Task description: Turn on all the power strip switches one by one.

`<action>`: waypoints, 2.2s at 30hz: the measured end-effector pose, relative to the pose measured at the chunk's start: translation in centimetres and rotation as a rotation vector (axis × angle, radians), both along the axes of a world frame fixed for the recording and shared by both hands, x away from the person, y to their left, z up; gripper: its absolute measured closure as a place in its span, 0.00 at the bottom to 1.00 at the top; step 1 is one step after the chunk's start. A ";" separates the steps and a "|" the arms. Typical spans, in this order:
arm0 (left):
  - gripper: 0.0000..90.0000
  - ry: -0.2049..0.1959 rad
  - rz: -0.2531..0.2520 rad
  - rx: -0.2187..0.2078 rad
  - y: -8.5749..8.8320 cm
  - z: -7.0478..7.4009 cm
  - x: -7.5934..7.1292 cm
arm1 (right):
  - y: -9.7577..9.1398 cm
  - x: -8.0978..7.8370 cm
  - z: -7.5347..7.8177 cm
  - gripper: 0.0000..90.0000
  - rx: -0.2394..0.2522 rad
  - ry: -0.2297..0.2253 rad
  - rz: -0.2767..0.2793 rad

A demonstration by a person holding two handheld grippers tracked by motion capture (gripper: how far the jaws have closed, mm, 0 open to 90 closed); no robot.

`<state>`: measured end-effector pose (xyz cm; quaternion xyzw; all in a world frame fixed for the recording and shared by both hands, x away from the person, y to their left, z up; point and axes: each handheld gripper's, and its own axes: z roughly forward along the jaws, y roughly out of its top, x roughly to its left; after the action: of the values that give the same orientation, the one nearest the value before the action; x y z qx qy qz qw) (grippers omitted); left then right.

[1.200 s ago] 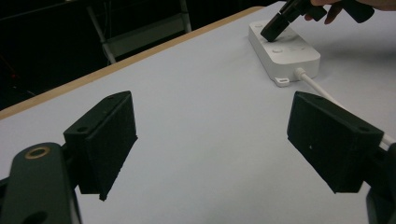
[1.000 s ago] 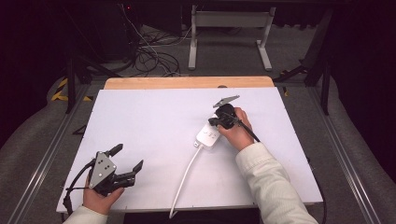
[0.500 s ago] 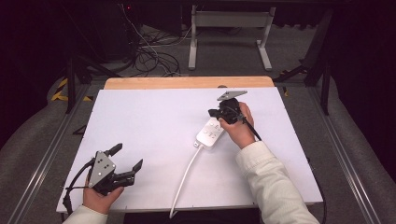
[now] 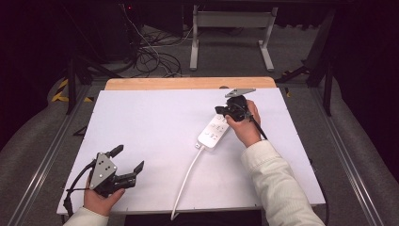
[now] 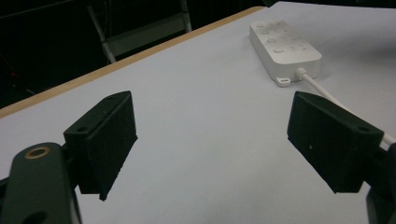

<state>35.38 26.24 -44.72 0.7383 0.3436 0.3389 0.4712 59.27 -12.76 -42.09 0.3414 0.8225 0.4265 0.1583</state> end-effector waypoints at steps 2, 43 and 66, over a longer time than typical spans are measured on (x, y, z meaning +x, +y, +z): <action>0.18 0.006 -0.001 -0.001 0.0 0.0 0.0 | -0.1 0.4 -0.2 1.00 -0.014 -0.002 -0.005; 0.18 0.006 -0.001 0.001 0.0 -0.1 0.0 | 0.4 2.0 -3.2 1.00 -0.117 0.071 -0.038; 0.18 0.004 -0.001 -0.001 0.0 0.0 0.0 | 0.5 1.9 -3.4 1.00 -0.116 0.082 -0.063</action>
<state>35.39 26.29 -44.74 0.7389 0.3444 0.3370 0.4710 61.15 -12.22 -45.49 0.3745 0.8405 0.3585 0.1576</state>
